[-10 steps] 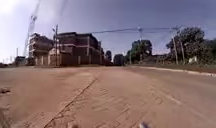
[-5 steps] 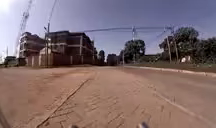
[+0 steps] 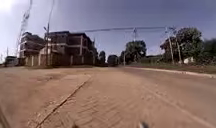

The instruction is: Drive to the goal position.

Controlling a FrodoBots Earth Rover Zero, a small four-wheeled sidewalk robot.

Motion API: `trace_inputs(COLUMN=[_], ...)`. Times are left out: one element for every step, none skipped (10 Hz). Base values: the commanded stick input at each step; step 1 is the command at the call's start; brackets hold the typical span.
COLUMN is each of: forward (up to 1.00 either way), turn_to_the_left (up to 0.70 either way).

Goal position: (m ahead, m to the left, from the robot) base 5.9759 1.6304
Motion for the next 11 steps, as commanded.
trace_inputs(forward=[1.0,1.0,1.0,1.0,1.0,1.0,1.0,1.0,1.0,1.0,1.0], turn_to_the_left=[0.0,0.0,0.0,0.0,0.0,0.07,0.39,0.08,0.0,0.0,0.0])
